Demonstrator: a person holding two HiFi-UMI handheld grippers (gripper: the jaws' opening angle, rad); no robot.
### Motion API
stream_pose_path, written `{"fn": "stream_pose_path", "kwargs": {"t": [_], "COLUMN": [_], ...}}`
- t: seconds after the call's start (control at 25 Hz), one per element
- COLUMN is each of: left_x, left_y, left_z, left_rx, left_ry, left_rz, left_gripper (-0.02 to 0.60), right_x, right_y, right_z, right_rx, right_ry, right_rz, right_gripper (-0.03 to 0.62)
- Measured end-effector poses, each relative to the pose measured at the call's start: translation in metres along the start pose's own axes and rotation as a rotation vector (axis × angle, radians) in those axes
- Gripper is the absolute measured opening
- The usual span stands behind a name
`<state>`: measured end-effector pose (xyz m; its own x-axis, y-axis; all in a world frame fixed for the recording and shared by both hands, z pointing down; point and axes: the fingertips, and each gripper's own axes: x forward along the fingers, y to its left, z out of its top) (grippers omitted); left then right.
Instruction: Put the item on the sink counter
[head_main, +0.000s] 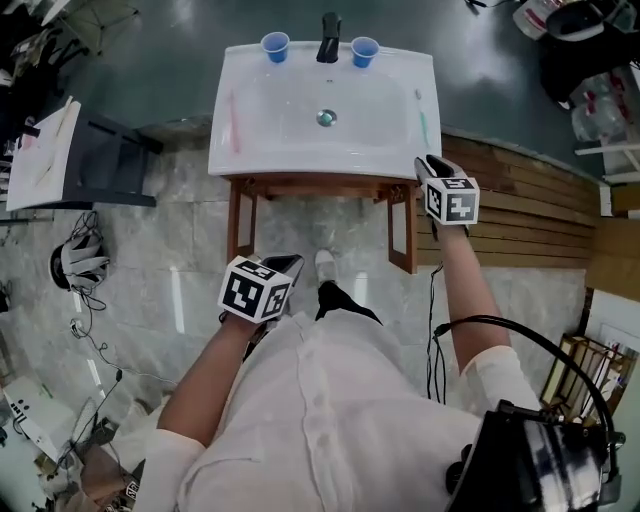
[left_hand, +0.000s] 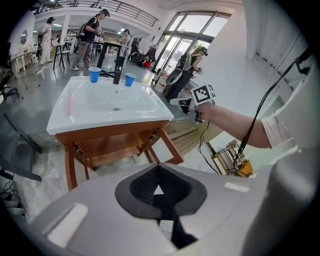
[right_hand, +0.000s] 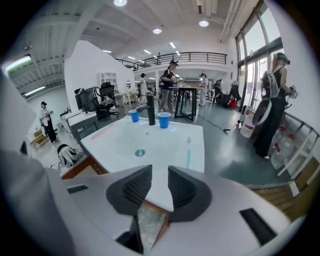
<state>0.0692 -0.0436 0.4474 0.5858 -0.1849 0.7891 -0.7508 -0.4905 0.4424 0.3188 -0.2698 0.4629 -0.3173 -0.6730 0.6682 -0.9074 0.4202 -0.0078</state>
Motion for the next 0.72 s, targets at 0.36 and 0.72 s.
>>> {"fn": "stream_pose_path", "kwargs": {"t": [0.36,0.72], "left_x": [0.021,0.032], "left_y": [0.009,0.021], "left_z": [0.040,0.042], "left_rx": [-0.030,-0.063], "left_ry": [0.003,0.014], "left_rz": [-0.001,0.010], "left_gripper": [0.006,0.006], "right_x": [0.075,0.113], "right_y": [-0.074,-0.096], "right_z": [0.002,-0.013], "right_rx": [0.014,0.044], "right_ry": [0.069,0.133], "right_rz": [-0.067,-0.077], "right_gripper": [0.086,0.084]}}
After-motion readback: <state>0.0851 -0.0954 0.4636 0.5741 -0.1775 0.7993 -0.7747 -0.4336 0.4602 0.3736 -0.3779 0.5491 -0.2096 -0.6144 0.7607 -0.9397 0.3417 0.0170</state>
